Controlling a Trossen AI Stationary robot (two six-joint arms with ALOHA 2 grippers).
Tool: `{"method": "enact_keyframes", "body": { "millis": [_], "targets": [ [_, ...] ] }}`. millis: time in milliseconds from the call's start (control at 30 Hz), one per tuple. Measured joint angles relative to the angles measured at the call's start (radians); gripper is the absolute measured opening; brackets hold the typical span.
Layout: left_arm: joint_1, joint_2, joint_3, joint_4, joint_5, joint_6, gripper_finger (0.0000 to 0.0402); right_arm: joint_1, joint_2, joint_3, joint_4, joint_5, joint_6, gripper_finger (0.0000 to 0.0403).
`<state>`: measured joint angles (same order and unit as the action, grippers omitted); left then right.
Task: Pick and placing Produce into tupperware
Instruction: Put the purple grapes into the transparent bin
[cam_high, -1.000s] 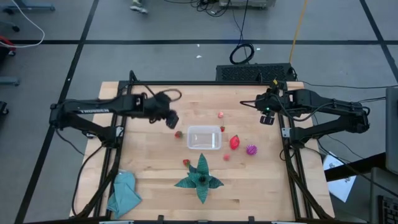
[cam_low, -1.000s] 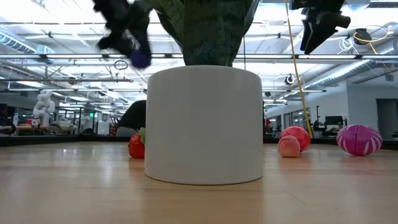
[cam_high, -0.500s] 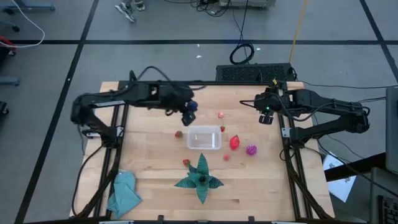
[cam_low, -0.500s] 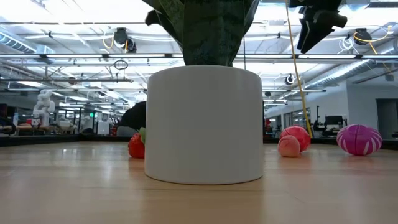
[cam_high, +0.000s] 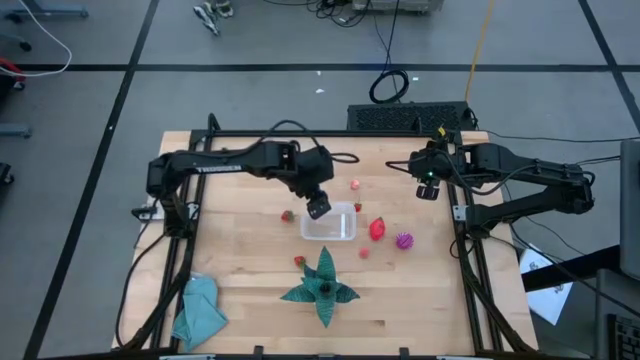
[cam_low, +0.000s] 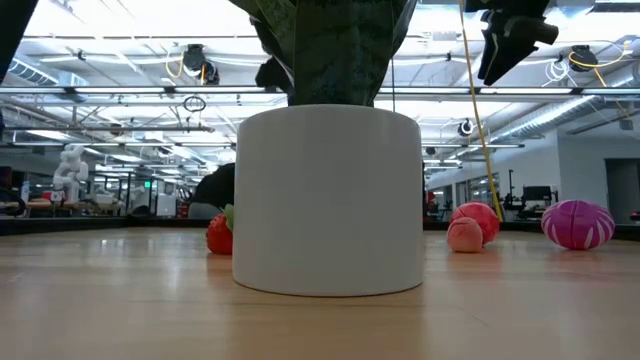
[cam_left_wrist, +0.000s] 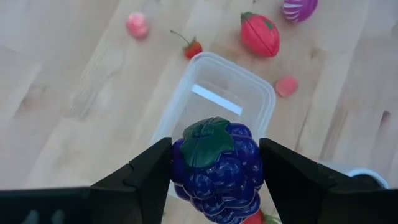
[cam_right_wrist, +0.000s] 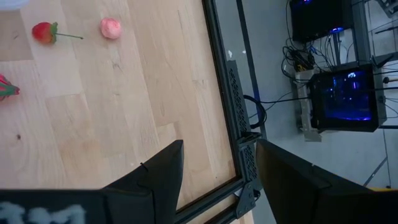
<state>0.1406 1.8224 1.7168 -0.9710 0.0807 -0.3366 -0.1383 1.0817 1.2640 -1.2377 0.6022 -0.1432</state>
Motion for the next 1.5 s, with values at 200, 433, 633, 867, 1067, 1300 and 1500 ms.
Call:
{"method": "enact_keyframes", "body": {
  "millis": [200, 433, 633, 867, 1067, 1300, 1500],
  "targets": [
    [-0.008, 0.064, 0.000, 0.022, 0.089, -0.008, 0.0228, 0.000, 0.000, 0.000, 0.000, 0.000, 0.000, 0.0192],
    [-0.005, 0.092, 0.000, 0.085, 0.131, -0.008, 0.0228, 0.000, 0.000, 0.000, 0.000, 0.000, 0.000, 0.0192],
    [0.006, 0.088, 0.000, 0.093, 0.133, -0.007, 0.0228, 0.000, 0.000, 0.000, 0.000, 0.000, 0.000, 0.0192],
    [-0.001, 0.122, -0.001, 0.105, 0.132, -0.005, 0.0228, 0.000, 0.000, 0.000, 0.000, 0.000, 0.000, 0.0192],
    [-0.004, 0.184, 0.000, 0.114, 0.180, 0.004, 0.0228, -0.001, 0.000, 0.000, 0.000, 0.006, -0.004, 0.0192],
    [0.002, 0.205, 0.000, 0.129, 0.183, 0.022, 0.0228, -0.010, 0.000, 0.000, 0.008, 0.027, -0.010, 0.0192],
    [0.011, 0.206, 0.000, 0.135, 0.184, 0.030, 0.0228, -0.012, 0.000, 0.000, 0.008, 0.029, -0.011, 0.0192]
  ]
}}
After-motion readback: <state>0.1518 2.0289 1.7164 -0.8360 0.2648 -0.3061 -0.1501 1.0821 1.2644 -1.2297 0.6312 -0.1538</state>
